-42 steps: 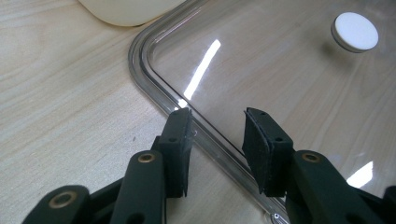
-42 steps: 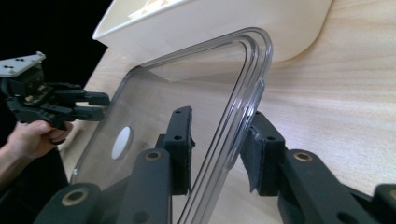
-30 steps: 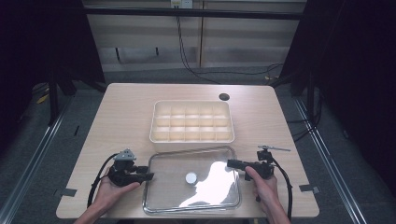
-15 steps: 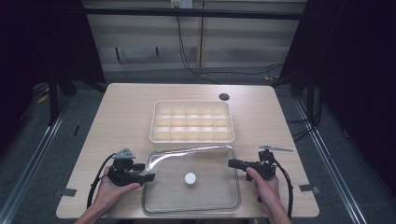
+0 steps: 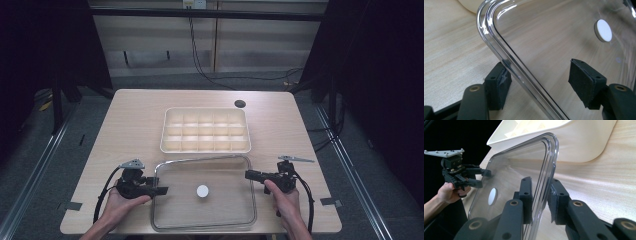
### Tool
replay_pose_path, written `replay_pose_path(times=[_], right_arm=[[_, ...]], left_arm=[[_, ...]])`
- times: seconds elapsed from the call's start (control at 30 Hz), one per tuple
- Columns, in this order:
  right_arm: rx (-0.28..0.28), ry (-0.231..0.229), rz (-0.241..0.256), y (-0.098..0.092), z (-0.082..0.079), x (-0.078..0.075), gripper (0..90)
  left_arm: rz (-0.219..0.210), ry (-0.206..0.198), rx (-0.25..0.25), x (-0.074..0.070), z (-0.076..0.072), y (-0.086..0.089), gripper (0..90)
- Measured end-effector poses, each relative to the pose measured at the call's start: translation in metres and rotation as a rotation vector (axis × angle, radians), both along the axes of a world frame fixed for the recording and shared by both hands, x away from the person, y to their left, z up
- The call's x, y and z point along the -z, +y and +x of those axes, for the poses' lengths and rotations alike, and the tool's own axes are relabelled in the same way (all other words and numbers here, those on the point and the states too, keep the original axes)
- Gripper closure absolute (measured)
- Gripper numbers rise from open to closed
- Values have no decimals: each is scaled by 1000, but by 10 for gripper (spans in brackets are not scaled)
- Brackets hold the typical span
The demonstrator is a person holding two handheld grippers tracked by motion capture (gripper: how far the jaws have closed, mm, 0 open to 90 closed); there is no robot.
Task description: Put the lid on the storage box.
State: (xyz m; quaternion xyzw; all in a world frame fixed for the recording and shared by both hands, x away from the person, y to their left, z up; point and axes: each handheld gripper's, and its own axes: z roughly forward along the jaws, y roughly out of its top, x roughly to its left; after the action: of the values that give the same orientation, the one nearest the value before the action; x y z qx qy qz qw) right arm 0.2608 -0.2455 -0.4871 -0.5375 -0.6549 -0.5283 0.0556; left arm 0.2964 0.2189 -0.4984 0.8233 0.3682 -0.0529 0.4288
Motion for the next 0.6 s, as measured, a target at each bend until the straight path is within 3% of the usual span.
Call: replay_pose_path(times=[0.2,0.23,0.6], right_arm=[[-2,-6,-6,0,0,1,742],[-7,-7,-31,1,0,1,731],[-11,-33,-51,6,1,0,706]], left_arm=[[-38,-16,2,-6,-2,4,436],[-45,-17,-2,-8,-3,4,444],[-53,-50,-15,-19,-4,7,494]])
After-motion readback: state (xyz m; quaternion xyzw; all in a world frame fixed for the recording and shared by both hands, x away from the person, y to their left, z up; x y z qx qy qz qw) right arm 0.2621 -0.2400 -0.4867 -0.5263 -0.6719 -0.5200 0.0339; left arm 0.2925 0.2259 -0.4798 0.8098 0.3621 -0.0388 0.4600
